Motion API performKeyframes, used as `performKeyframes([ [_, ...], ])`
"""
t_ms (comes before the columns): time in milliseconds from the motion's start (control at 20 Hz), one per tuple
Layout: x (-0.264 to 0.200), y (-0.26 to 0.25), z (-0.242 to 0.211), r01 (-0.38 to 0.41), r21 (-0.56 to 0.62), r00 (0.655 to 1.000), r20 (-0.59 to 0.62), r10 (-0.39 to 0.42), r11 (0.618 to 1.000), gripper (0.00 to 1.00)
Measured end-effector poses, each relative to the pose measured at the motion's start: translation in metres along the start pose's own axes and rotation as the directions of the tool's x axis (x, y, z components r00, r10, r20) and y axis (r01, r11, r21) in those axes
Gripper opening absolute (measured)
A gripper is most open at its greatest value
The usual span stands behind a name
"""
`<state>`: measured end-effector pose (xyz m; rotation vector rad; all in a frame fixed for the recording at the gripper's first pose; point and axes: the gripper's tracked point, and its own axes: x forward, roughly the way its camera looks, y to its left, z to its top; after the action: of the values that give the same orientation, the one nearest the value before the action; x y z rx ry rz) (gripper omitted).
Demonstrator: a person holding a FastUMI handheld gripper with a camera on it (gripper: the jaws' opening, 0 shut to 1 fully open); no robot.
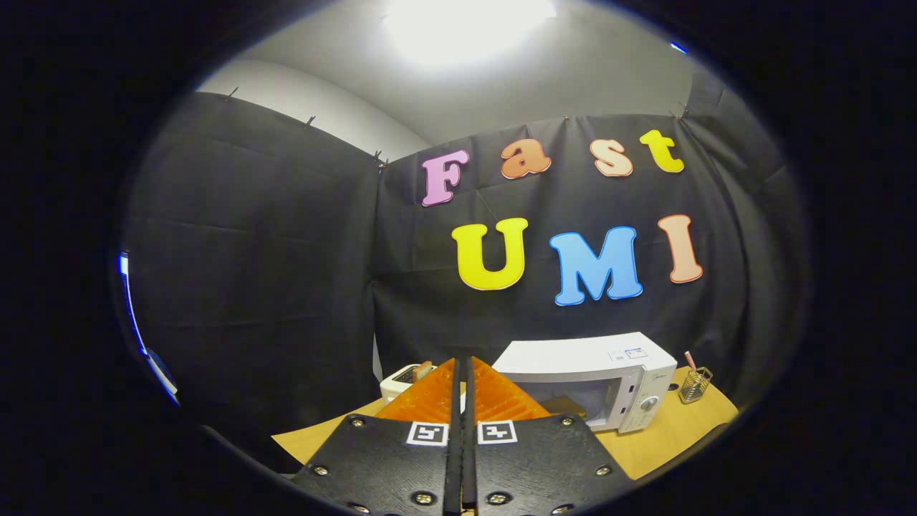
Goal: Open the microwave, put the food inside, and close the microwave door.
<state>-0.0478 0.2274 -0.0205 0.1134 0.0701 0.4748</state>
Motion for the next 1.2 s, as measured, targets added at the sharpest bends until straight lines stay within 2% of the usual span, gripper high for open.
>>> performKeyframes([
  [300,0.015,0.041,-0.017,-0.096,0.016,0.995,-0.039,0.097,0.995,0.01],
  [500,0.024,0.073,-0.041,-0.178,0.033,0.979,-0.096,0.180,0.984,0.01],
  [750,0.027,0.114,-0.086,-0.268,0.062,0.941,-0.196,0.275,0.962,0.01],
  [950,0.021,0.132,-0.128,-0.314,0.068,0.905,-0.281,0.320,0.947,0.01],
  [1200,0.020,0.137,-0.174,-0.323,0.096,0.859,-0.387,0.334,0.942,0.01],
])
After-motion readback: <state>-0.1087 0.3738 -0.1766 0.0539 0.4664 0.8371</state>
